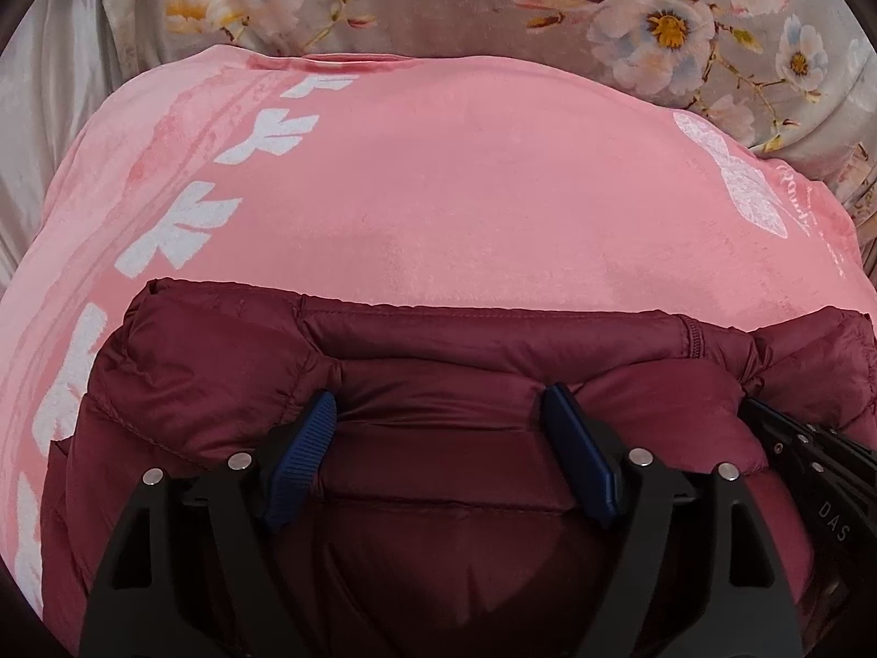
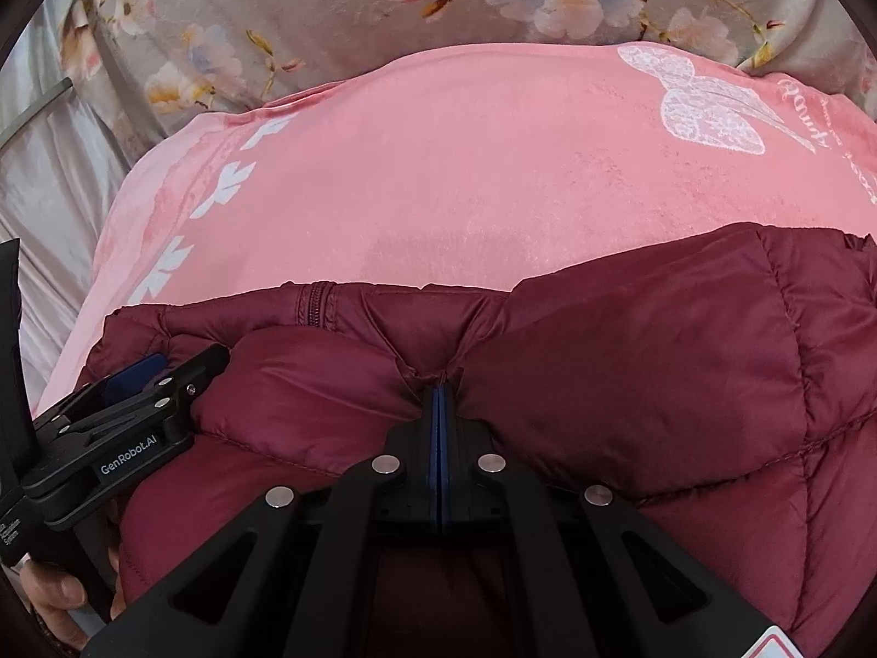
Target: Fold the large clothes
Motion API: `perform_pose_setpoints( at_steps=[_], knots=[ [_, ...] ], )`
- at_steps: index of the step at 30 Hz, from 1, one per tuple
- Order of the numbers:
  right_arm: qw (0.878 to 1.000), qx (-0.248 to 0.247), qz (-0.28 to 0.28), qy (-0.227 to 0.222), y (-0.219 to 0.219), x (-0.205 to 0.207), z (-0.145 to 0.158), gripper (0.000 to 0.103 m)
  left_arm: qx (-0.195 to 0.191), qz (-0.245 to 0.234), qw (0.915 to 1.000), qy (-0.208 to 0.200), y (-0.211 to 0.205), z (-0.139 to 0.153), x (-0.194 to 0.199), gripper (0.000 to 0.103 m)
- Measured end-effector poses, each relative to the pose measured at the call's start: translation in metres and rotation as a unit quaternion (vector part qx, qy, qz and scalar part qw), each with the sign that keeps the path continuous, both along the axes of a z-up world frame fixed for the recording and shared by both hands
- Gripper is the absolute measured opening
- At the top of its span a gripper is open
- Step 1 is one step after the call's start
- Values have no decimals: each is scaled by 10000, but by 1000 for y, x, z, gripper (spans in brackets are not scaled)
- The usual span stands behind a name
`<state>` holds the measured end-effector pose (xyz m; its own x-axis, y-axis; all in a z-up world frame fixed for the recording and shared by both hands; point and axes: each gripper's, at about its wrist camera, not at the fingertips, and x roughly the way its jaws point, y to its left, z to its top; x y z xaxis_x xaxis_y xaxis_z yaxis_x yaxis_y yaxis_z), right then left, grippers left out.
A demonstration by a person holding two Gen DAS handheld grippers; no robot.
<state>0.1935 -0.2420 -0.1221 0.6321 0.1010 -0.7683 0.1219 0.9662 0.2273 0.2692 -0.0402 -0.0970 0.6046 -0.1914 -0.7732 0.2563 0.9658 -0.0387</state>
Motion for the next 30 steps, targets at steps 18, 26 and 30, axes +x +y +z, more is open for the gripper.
perform_pose_setpoints(
  at_steps=[18,26,30],
  knots=[
    [9995,282,-39,-114,-4,-1,-4,0,244,30,9997,-65,-8,-4,1,84],
    [9993,338,-69,-143,-6,0,-3,0,431,70,9990,-67,-11,-4,1,87],
    [9979,-210,-488,-366,0,-23,19,4,467,117,9988,7,-4,9,-10,87]
  ],
)
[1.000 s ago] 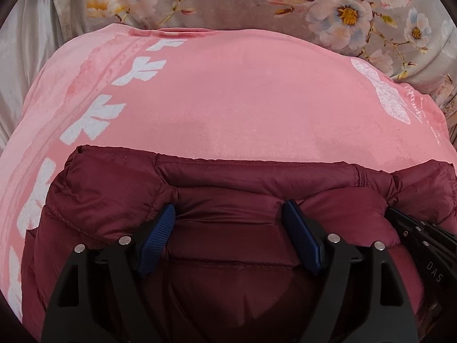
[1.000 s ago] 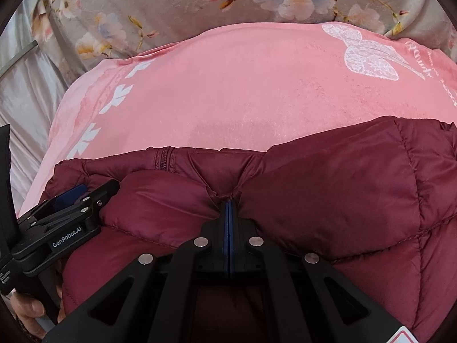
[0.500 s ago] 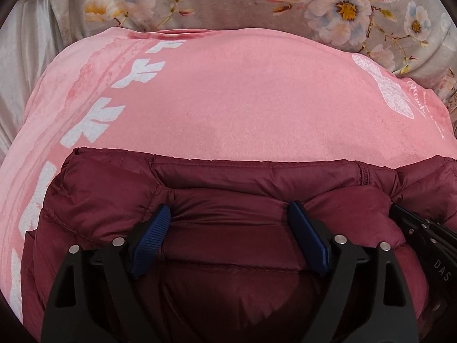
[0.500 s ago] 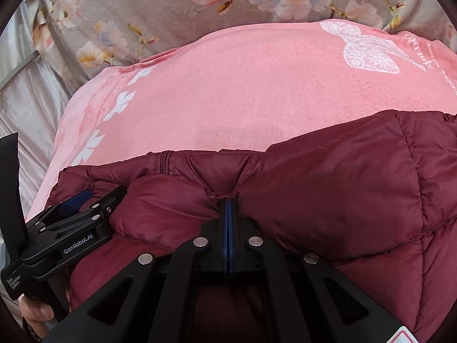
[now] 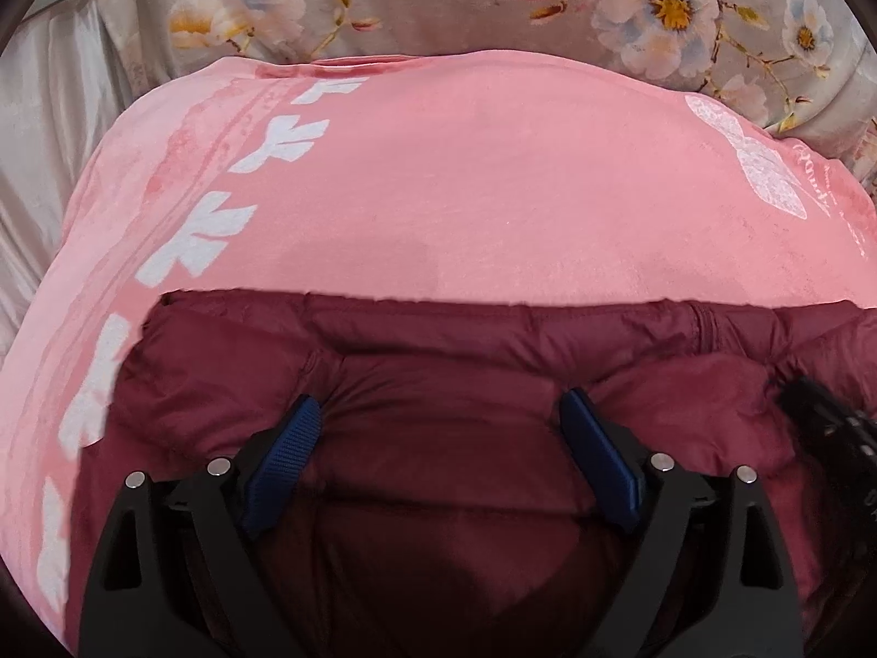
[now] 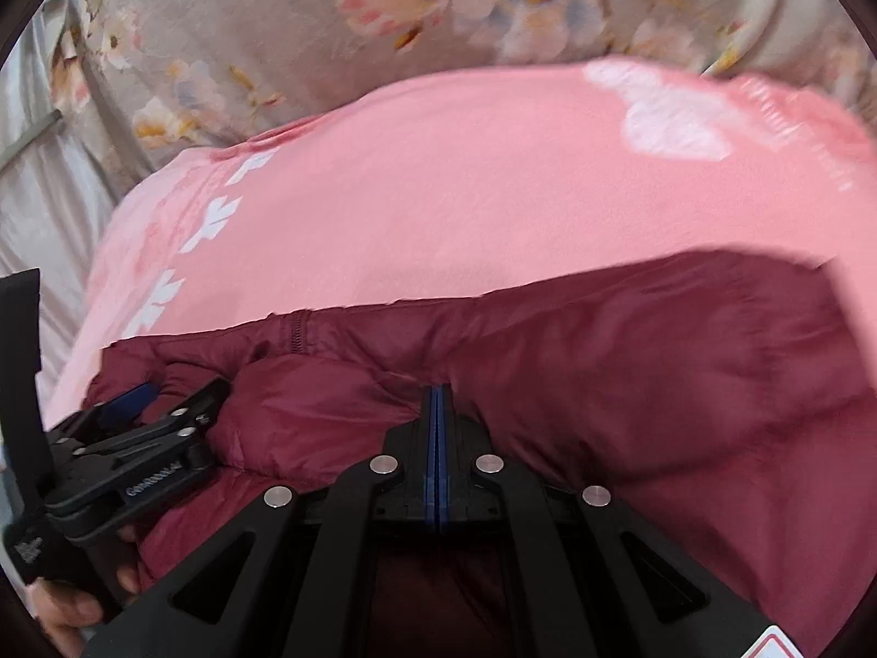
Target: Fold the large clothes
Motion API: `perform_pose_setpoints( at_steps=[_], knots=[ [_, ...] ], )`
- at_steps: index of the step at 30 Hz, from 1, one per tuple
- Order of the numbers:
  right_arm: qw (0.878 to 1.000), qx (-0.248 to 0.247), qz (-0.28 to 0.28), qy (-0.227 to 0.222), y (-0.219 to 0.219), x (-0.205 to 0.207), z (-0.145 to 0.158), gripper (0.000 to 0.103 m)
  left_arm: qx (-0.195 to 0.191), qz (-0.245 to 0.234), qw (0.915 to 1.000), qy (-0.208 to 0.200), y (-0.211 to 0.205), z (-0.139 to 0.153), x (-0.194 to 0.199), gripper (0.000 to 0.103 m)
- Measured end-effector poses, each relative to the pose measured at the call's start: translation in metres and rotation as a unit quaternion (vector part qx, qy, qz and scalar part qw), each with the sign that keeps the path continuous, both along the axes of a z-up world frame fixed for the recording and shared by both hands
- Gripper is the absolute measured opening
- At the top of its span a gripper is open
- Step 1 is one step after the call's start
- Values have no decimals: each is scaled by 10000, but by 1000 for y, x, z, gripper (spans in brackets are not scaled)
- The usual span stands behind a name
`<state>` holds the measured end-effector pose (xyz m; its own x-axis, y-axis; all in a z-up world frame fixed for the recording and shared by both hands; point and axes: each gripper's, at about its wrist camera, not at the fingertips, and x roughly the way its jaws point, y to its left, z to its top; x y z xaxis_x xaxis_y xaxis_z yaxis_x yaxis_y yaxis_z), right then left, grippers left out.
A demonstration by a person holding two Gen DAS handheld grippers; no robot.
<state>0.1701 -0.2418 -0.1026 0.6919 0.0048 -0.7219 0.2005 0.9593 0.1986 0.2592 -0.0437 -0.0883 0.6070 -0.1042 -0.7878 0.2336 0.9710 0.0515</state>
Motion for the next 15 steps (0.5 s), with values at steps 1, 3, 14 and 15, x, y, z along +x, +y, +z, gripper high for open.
perform_pose_setpoints(
  at_steps=[1,3,14,15],
  knots=[
    [9999,-27,38,-156,5,-13,10,7,-140,6,9999,-3,8,10,-13,87],
    [9992,-13,201,-356,14,-43,26,8,-336,26,9994,-52,19,24,-34,87],
    [9985,-139,504,-132,50,-81,-3,8,-68,37,9999,-94,15,6,-91,91],
    [9985,-180,497,-133,51,-83,-5,8,-40,41,9999,-124,14,4,-91,93]
  ],
)
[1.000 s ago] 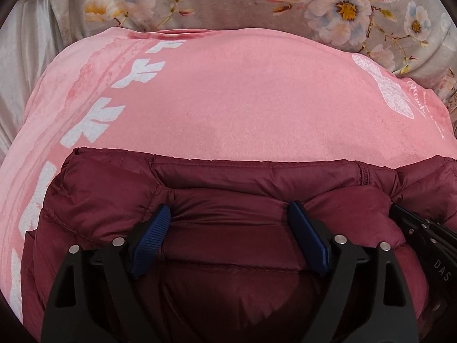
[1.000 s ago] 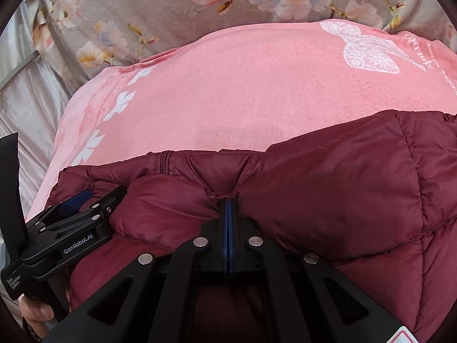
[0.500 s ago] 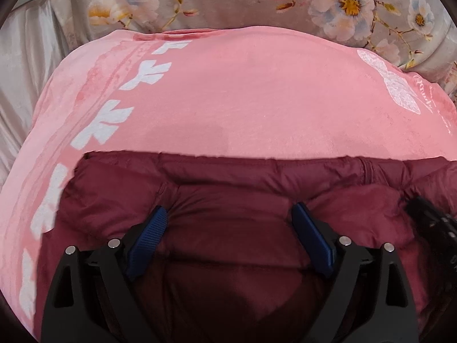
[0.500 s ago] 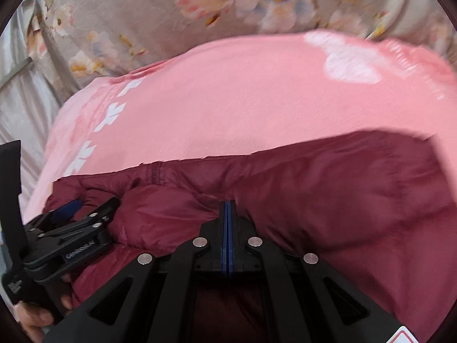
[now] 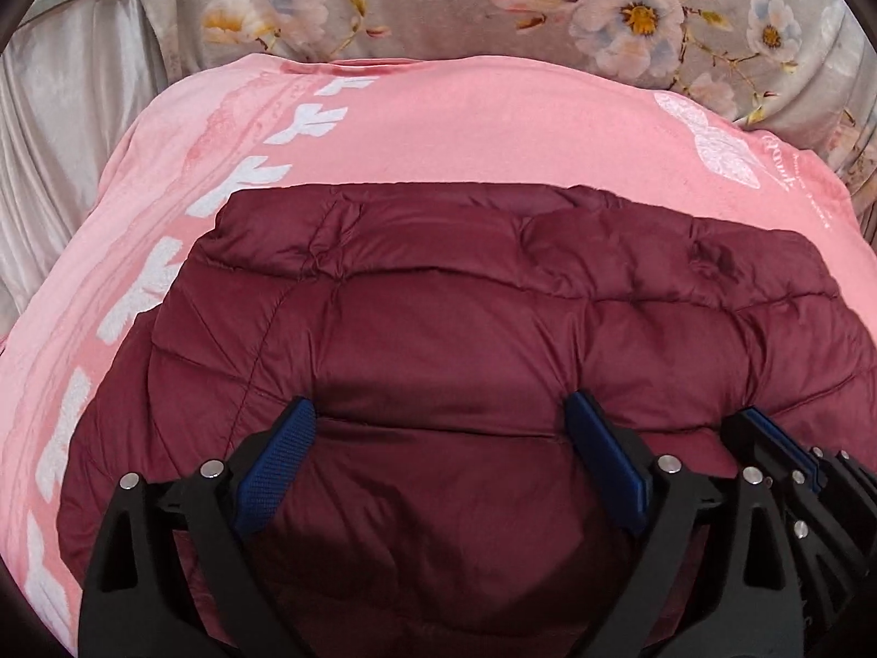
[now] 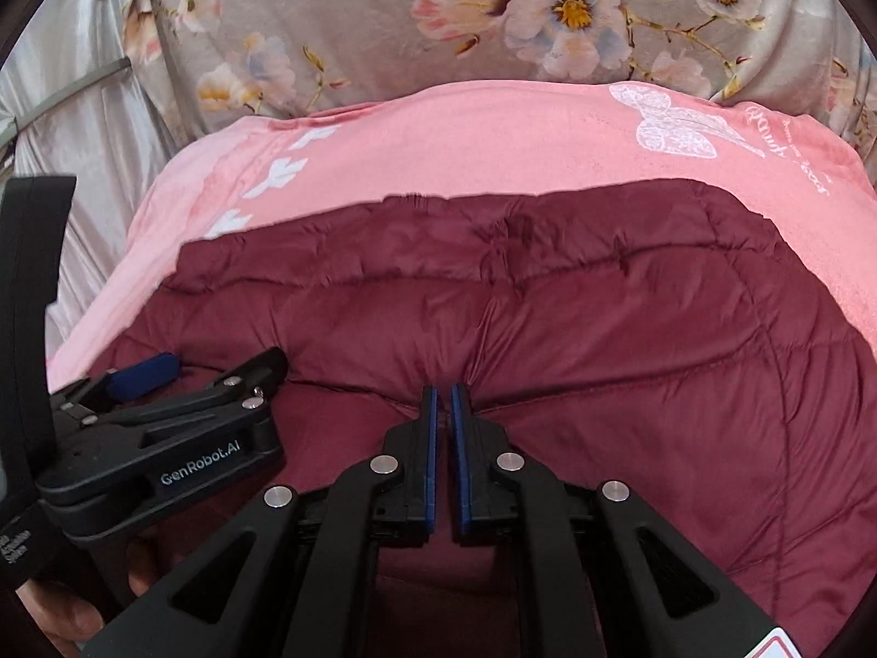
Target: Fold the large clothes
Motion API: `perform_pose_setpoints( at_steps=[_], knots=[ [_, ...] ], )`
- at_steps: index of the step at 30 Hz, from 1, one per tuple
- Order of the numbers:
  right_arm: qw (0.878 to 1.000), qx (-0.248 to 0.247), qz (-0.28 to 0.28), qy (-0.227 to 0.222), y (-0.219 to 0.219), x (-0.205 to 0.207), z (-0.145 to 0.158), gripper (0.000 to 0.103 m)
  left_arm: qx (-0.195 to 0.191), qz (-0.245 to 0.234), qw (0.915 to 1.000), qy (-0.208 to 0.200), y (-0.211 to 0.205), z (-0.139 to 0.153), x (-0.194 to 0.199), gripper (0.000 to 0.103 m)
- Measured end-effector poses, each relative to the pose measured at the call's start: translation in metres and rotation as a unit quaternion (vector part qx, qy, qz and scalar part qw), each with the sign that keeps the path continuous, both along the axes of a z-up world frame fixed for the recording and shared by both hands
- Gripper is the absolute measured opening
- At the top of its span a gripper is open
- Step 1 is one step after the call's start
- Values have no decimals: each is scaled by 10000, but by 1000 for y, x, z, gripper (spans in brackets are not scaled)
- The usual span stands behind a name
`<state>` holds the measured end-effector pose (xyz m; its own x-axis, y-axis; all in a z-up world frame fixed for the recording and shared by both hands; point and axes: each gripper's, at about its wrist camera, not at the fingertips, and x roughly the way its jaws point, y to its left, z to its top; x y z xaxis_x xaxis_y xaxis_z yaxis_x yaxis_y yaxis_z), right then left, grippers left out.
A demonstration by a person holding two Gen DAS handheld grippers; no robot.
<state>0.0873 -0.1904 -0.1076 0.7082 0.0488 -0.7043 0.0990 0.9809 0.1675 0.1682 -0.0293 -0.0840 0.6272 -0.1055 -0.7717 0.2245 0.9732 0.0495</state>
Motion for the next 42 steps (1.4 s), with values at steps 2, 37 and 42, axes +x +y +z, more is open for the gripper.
perform_pose_setpoints(
  at_steps=[2,37,42],
  knots=[
    [10000,-45,-16,35,2,0,-2,8,67,6,10000,-73,-2,-5,-1,96],
    [9999,11,-60,159,1,2,-1,8,-323,50,9995,-44,12,1,-2,98],
    [9994,318,140,-36,16,-40,25,11,-1021,599,9930,39,88,35,-31,98]
  ],
)
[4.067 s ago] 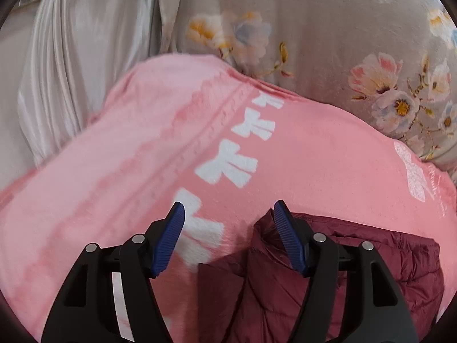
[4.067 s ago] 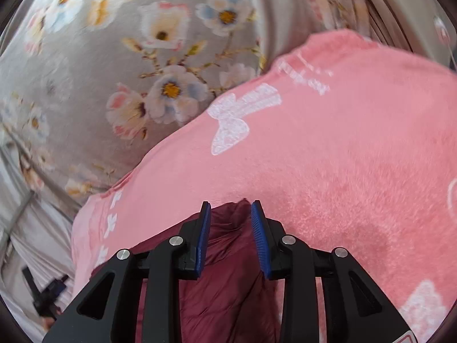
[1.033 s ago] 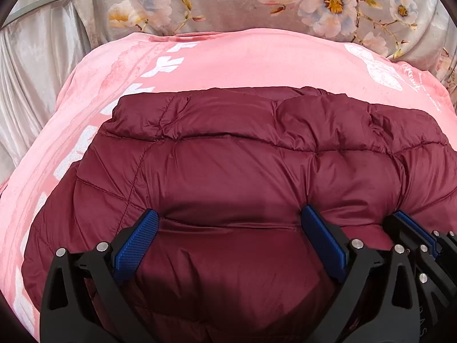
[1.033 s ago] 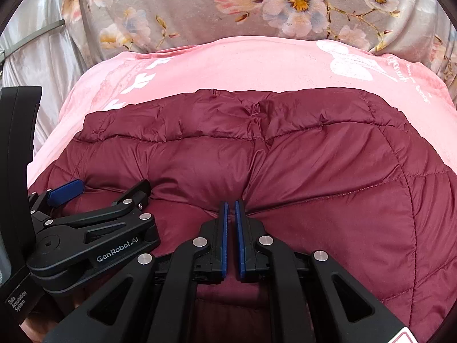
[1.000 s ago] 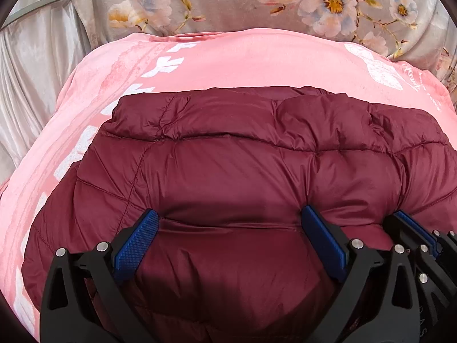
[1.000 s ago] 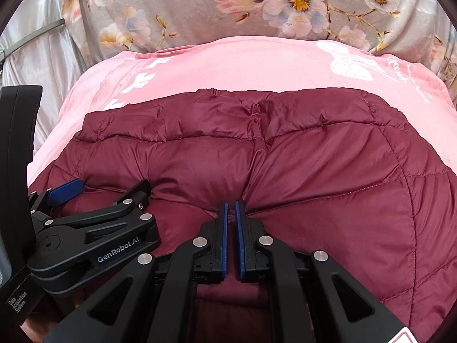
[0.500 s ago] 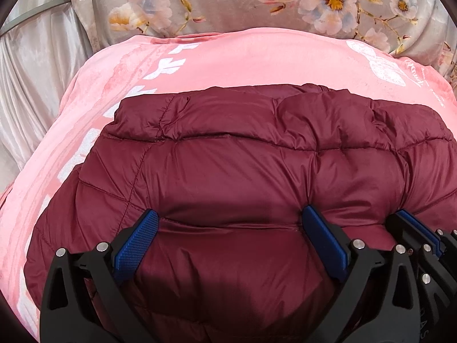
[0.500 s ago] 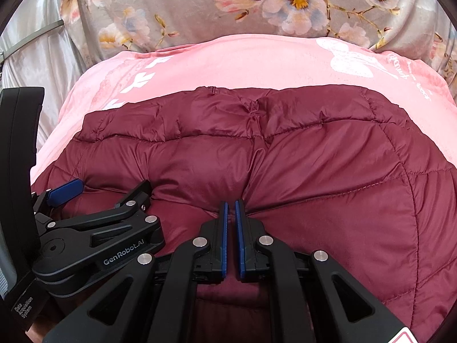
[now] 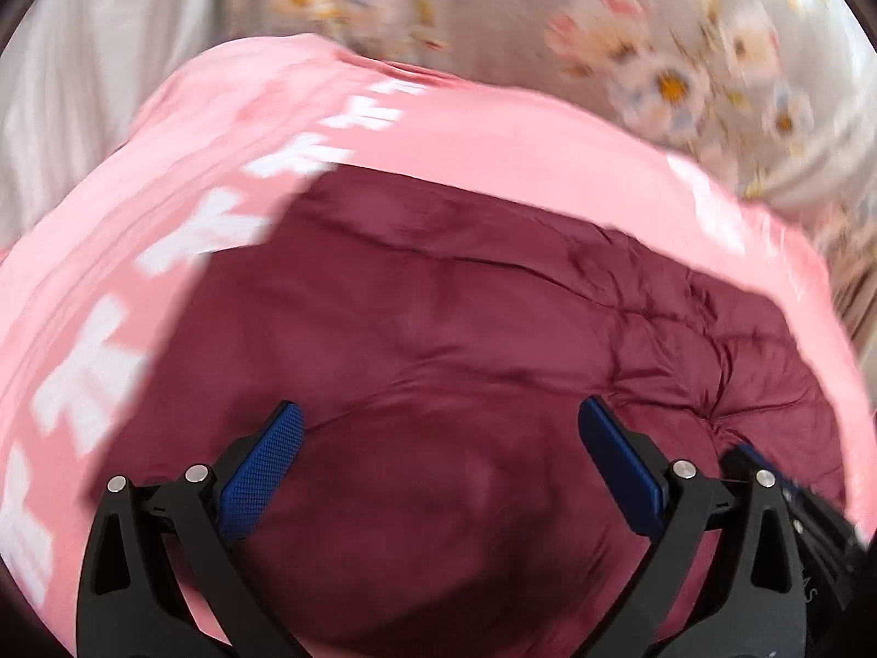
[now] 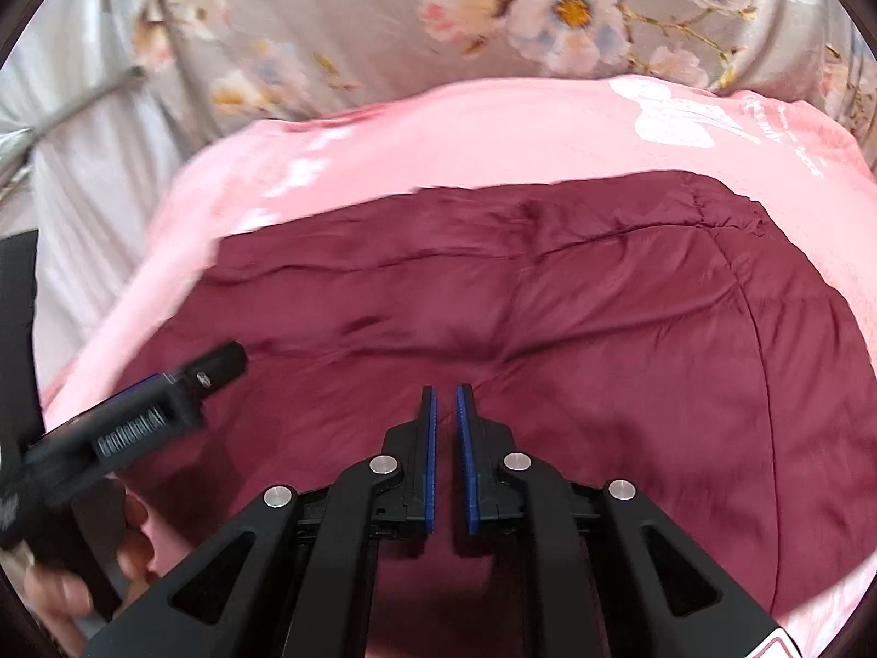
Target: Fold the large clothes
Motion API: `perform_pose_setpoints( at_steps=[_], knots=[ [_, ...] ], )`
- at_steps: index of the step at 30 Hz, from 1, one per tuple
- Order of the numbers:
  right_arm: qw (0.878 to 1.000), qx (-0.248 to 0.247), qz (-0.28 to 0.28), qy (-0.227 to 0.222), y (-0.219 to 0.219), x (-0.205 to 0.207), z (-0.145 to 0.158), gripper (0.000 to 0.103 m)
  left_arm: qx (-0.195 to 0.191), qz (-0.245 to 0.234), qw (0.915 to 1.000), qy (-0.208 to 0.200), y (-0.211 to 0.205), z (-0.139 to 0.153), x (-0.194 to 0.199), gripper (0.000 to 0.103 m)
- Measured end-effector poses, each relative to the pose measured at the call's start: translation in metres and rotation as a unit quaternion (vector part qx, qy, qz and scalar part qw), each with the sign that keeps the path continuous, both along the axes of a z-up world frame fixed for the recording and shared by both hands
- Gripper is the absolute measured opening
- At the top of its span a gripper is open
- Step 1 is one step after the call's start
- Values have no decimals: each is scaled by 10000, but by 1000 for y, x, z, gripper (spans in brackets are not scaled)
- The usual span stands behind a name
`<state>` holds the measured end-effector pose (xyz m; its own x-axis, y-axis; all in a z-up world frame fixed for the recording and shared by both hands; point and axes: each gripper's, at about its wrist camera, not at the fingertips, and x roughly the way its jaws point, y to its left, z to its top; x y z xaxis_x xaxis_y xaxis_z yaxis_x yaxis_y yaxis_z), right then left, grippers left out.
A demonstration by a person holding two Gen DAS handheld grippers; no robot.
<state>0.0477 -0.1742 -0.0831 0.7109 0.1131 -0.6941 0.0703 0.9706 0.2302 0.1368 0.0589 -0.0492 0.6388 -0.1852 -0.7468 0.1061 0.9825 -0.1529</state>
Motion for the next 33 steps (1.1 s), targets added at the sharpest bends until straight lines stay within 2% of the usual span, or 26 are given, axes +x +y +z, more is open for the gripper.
perform_pose_setpoints(
  at_steps=[4,6,8,11,13,17,18,19,20,21,22,24,27,33],
  knots=[
    [9993,29,375,-75,27,-25,0,11,-69,725,9973,71,62,6,-16,98],
    [9987,-96,494,-60,40,-32,-6,12,-119,1072,9939,238,90,0,-21,98],
    [9983,-233,529,-32,47,-34,-12,12,-318,1225,9910,434,109,-12,-21,98],
    [9982,-292,515,34,49,-33,-21,12,-861,1121,9865,827,121,-32,-14,98],
    [9983,-275,510,52,49,-32,-26,12,-860,1166,9869,710,115,-34,-15,98],
    [9985,-201,505,93,46,-28,-30,11,-1027,895,9881,721,98,-34,-9,98],
    [9985,-163,504,101,46,-28,-31,11,-1127,813,9876,724,93,-33,-8,94],
    [9986,-133,506,108,44,-27,-32,11,-1280,700,9864,763,88,-32,-8,80],
    [9986,-94,507,116,44,-27,-32,11,-1419,610,9848,799,85,-30,-7,72],
    [9986,-46,510,120,43,-27,-33,11,-1495,517,9841,812,80,-26,-7,53],
    [9986,-10,509,119,41,-27,-33,11,-1450,461,9854,760,76,-21,-9,41],
    [9989,98,454,108,37,-31,-29,11,-1321,282,9896,494,68,-2,-15,26],
    [9984,417,366,113,27,-49,-18,11,-1297,88,9913,186,64,27,-23,20],
    [9979,458,365,289,24,-61,-28,11,-1021,-321,9939,-272,31,69,-40,17]
  ],
)
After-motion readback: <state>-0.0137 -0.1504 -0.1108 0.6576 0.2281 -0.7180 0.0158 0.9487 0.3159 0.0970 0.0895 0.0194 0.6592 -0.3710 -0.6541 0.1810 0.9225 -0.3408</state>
